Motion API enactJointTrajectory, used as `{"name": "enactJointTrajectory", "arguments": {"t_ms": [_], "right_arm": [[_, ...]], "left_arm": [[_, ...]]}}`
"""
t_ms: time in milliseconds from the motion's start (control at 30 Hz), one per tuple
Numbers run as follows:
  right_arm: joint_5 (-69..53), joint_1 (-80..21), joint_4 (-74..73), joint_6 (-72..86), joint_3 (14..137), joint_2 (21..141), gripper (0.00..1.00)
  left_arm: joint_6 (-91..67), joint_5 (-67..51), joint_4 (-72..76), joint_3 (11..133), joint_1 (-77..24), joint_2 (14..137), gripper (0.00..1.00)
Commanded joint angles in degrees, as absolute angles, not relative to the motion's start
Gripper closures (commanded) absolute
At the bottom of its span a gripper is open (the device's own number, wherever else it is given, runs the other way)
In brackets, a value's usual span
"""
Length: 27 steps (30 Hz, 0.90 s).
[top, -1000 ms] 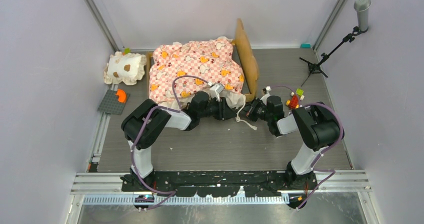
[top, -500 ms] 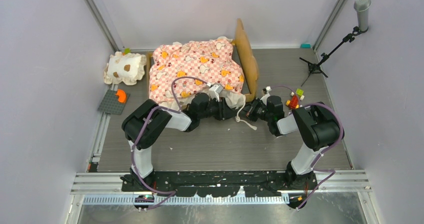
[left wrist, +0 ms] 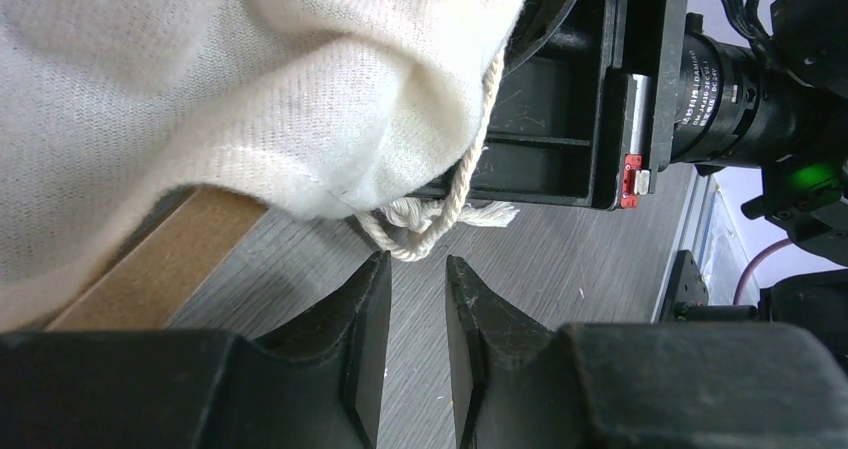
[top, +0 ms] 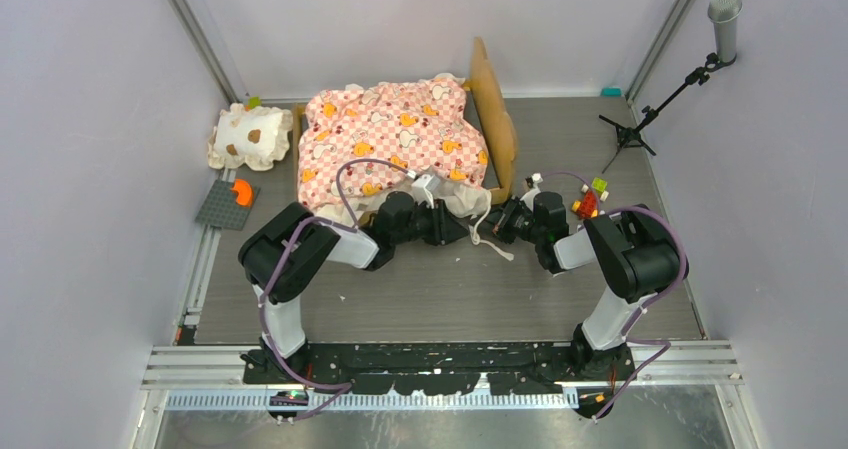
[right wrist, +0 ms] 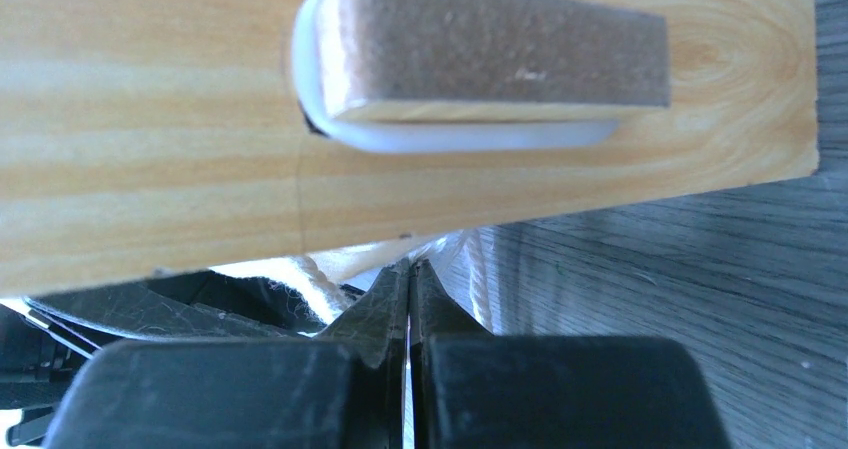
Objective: Set up the pet bed
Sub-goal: Tie the ropes to the bed frame.
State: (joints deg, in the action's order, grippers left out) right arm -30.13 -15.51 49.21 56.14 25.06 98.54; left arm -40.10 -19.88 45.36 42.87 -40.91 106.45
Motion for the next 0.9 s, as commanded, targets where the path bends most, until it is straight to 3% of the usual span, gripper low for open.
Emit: {"name": "enactJointTrajectory", "arguments": {"t_ms": [0, 867], "right_arm": [[-30.41, -15.17, 50.80, 56.07, 24.96, 97.13, 0.99], [-31.81, -15.13, 56.67, 61.62, 24.52, 99.71, 0.99]], "left_arm": [[-40.65, -15.64, 43.73, 43.10, -41.61, 106.50, 0.70], [-44.63, -1.98, 45.65, 45.96, -45.22, 110.13, 0.68]]}}
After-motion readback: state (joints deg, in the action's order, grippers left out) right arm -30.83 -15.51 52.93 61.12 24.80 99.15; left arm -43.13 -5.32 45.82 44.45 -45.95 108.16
